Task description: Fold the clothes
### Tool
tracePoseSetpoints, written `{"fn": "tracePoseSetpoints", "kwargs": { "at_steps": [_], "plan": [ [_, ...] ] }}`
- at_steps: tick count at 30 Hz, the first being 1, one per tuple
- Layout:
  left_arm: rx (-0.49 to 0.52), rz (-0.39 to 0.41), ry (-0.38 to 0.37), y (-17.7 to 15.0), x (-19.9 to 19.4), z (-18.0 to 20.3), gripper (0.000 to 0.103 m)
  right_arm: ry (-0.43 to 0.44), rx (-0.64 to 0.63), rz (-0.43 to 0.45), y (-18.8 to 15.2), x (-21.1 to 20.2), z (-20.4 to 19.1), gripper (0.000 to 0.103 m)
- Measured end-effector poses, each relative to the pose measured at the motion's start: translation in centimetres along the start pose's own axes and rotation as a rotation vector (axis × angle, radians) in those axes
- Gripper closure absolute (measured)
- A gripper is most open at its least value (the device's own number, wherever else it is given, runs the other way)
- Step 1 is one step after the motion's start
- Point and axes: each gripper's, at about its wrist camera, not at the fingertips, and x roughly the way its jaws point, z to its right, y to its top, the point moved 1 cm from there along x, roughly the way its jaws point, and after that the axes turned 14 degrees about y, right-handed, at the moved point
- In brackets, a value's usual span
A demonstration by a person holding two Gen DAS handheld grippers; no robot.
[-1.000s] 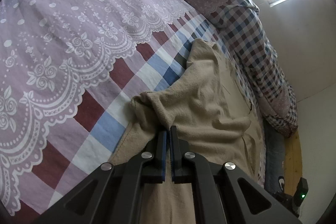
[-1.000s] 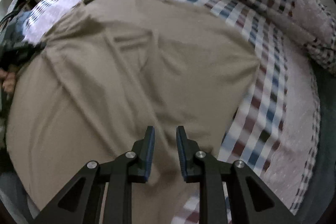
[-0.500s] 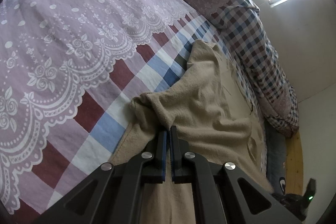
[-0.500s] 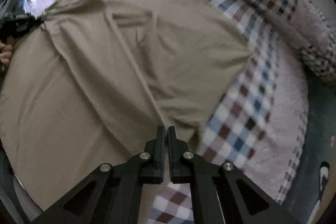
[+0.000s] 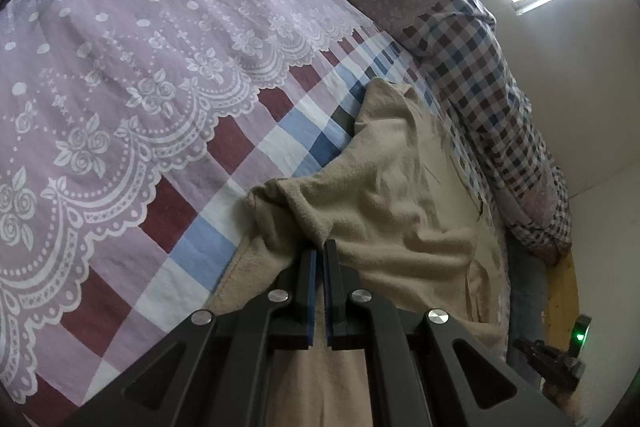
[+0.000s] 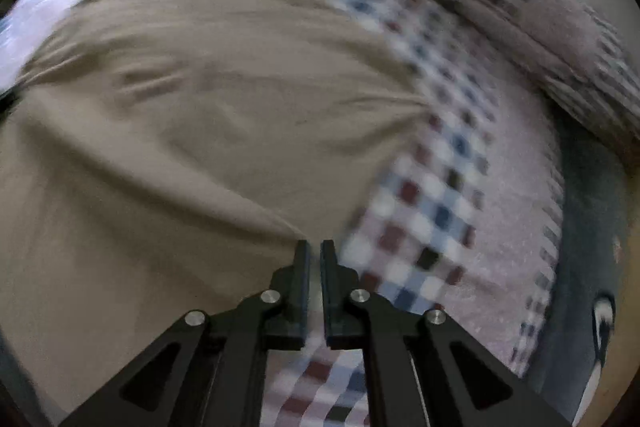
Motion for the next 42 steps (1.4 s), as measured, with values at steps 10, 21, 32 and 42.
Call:
{"fn": "tracePoseSetpoints", "kwargs": {
  "at_steps": [10, 21, 32, 42],
  "plan": [
    [-0.008, -0.004, -0.007, -0.1, 0.0, 0.0, 0.1, 0.283, 0.229, 0.191, -6.5, -1.2, -2.2, 0.059],
    [-0.021, -0.007, -0.013, -0.4, 0.1, 0.1, 0.1, 0.222, 0.23, 0.178, -5.7, 2.5, -2.9, 0.094],
    [-0.035, 0.003, -0.013, -0.2, -0.4, 0.0, 0.101, 0.221, 0.2, 0.173, -10.1, -0.9, -2.8, 0.103],
    [-0.036, 0.002, 0.002, -0.3, -0.4, -0.2, 0.098, 0.117, 0.243, 0.085, -13.6, 0.2, -1.5, 0.102]
  ]
}}
